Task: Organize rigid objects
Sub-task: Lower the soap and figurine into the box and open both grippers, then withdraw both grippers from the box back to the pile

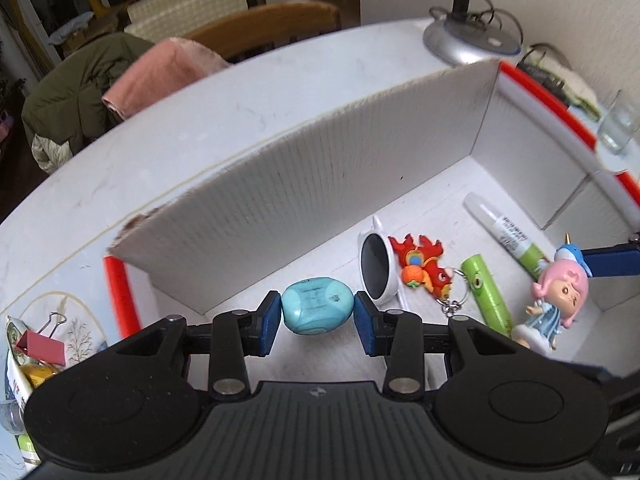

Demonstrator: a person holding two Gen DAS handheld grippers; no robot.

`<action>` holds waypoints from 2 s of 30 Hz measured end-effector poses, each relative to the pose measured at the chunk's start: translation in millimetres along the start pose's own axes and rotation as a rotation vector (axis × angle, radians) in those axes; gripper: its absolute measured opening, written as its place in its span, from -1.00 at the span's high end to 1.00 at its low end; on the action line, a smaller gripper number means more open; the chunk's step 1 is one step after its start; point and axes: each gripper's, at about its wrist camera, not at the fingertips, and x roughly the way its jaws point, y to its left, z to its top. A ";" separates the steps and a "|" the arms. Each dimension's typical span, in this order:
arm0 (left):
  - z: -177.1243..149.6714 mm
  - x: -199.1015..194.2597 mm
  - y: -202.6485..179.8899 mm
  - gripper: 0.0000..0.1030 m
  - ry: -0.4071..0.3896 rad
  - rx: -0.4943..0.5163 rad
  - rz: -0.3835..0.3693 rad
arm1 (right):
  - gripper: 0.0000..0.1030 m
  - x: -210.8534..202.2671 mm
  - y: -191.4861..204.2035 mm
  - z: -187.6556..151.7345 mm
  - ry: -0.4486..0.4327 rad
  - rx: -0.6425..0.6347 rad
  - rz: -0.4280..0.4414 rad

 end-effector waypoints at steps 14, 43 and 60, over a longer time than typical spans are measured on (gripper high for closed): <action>12.4 28.0 -3.7 0.24 0.109 -0.032 -0.006 | -0.45 26.1 14.7 -2.1 0.079 -0.104 -0.014; 3.5 -6.0 -2.7 -0.17 0.074 -0.062 -0.051 | -0.59 4.9 15.1 -7.7 0.032 -0.038 -0.023; -30.8 -85.9 15.0 -0.20 -0.090 -0.085 -0.126 | -0.78 -48.7 31.2 -18.7 -0.076 -0.007 -0.029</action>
